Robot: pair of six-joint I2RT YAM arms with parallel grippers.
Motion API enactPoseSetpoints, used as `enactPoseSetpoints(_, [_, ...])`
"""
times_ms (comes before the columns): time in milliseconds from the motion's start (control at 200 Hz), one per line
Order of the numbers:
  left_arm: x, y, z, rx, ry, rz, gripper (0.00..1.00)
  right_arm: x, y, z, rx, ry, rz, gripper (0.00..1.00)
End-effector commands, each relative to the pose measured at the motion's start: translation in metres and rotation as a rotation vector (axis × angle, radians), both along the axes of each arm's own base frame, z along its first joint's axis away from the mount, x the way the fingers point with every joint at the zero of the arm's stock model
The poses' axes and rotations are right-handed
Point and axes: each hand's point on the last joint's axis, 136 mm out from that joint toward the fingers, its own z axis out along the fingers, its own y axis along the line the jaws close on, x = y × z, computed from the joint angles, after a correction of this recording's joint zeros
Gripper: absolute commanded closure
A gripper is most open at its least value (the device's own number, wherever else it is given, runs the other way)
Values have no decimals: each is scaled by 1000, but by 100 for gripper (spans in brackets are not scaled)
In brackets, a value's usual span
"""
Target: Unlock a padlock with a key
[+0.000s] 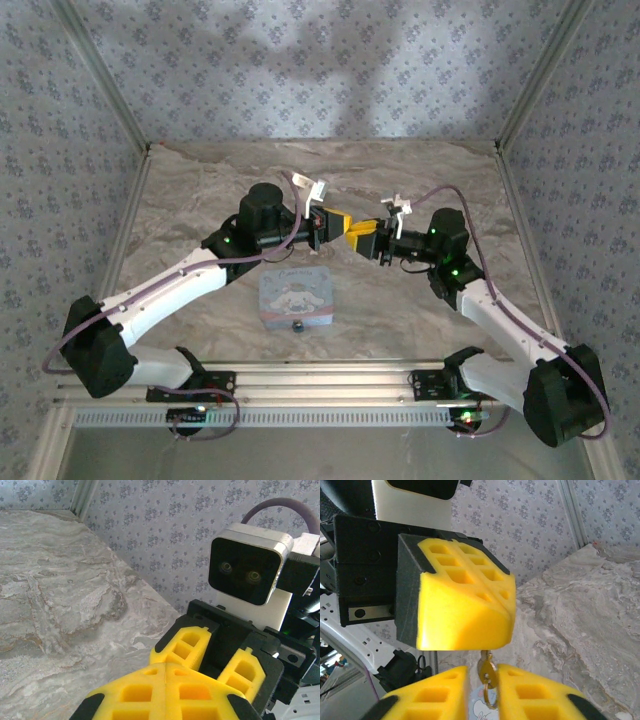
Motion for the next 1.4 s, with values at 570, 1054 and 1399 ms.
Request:
enactPoseSetpoints(570, [12, 33, 2, 110, -75, 145, 35, 15, -17, -21, -136, 8, -162, 100])
enactPoseSetpoints(1054, [-5, 128, -151, 687, 251, 565, 21, 64, -79, -93, -383, 225, -543, 100])
enactPoseSetpoints(1399, [-21, 129, -204, 884, 433, 615, 18, 67, -89, -105, -418, 259, -583, 100])
